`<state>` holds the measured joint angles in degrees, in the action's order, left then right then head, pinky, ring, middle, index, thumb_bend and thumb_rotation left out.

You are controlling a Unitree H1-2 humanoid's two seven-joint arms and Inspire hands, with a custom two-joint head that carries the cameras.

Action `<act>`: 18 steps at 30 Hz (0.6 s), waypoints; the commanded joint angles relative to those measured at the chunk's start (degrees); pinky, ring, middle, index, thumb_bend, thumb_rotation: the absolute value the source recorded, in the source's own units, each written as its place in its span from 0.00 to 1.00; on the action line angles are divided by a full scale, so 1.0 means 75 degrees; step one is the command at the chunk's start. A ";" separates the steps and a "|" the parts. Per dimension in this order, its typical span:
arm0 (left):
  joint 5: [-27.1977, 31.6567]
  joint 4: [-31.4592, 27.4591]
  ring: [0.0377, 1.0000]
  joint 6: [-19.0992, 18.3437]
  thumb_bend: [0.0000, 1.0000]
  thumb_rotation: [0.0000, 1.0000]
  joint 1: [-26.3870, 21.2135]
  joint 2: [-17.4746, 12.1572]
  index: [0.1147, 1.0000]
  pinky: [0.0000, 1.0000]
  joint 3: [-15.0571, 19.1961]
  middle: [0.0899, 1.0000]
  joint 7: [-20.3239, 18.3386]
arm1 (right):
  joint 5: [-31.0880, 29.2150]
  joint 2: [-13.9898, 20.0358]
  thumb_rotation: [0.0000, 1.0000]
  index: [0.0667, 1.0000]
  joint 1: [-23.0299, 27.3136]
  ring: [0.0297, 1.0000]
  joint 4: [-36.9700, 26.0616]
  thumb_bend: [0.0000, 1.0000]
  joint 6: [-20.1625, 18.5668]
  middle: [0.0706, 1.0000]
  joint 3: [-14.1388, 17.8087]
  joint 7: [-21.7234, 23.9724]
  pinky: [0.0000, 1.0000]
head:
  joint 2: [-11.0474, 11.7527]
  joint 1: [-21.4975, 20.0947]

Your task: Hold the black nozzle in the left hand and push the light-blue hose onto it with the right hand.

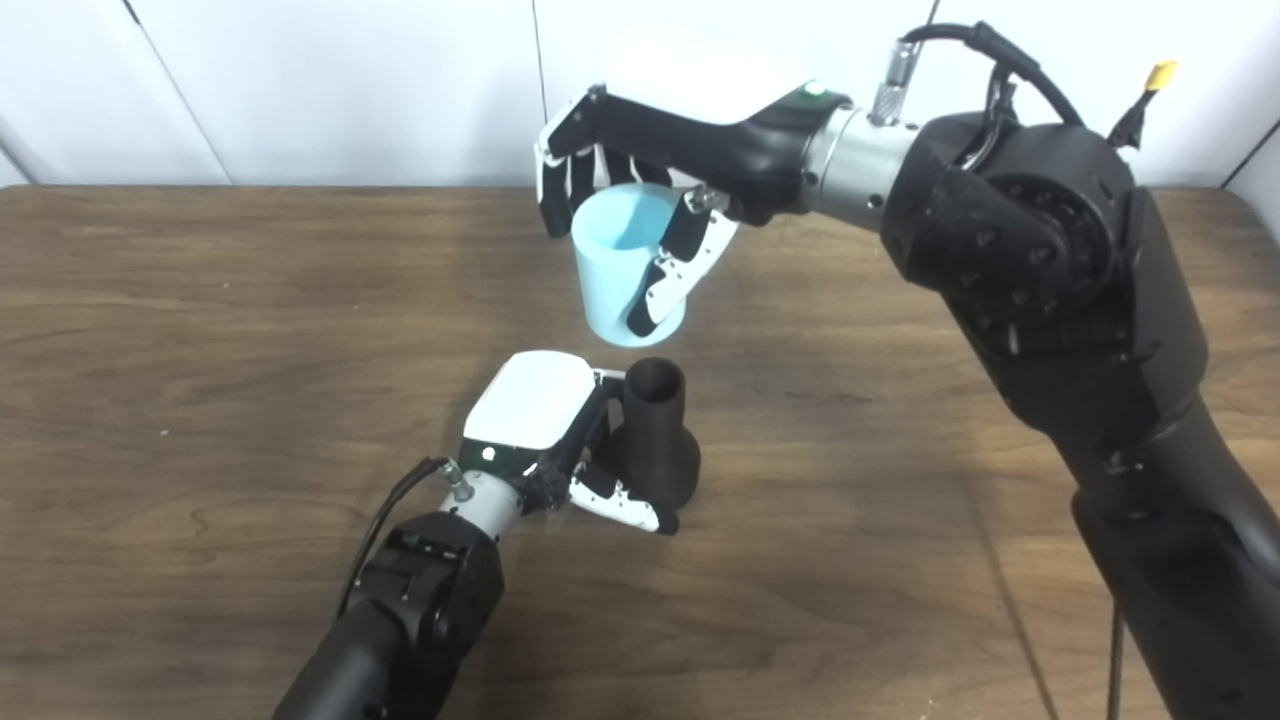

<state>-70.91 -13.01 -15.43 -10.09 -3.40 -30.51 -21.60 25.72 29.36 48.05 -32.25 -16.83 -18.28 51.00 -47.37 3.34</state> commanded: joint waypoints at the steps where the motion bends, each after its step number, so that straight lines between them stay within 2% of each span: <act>1: -0.0044 0.0049 0.46 -0.0020 0.53 0.00 0.0001 0.0055 0.42 0.38 -0.0099 0.40 -0.0337 | -0.0104 0.0177 0.00 0.50 0.0470 0.36 -0.0155 0.51 -0.0320 0.42 0.0110 0.0160 0.28 | -0.0009 0.0011; 4: -0.0024 0.0056 0.46 -0.0003 0.53 0.00 0.0000 0.0044 0.42 0.37 -0.0092 0.40 -0.0325 | -0.0211 0.0145 0.00 0.47 0.0396 0.39 -0.0138 0.52 -0.0425 0.44 0.0166 0.0174 0.35 | -0.0004 0.0005; 12: -0.0069 0.0055 0.45 -0.0024 0.53 0.00 0.0003 0.0066 0.42 0.37 -0.0091 0.40 -0.0307 | -0.0150 0.0099 0.00 0.46 0.0349 0.37 -0.0159 0.52 -0.0548 0.46 0.0040 0.0191 0.36 | -0.0025 0.0017; 18: -0.0054 0.0026 0.45 -0.0015 0.53 0.00 -0.0001 0.0059 0.42 0.37 -0.0085 0.41 -0.0365 | -0.0021 0.0159 0.00 0.47 0.0375 0.37 -0.0261 0.52 -0.1193 0.45 -0.0167 0.0515 0.36 | -0.0026 0.0007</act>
<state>-71.05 -13.02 -15.44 -10.27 -3.30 -30.48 -22.19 24.71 29.36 48.35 -32.30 -24.74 -20.31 55.03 -47.55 3.34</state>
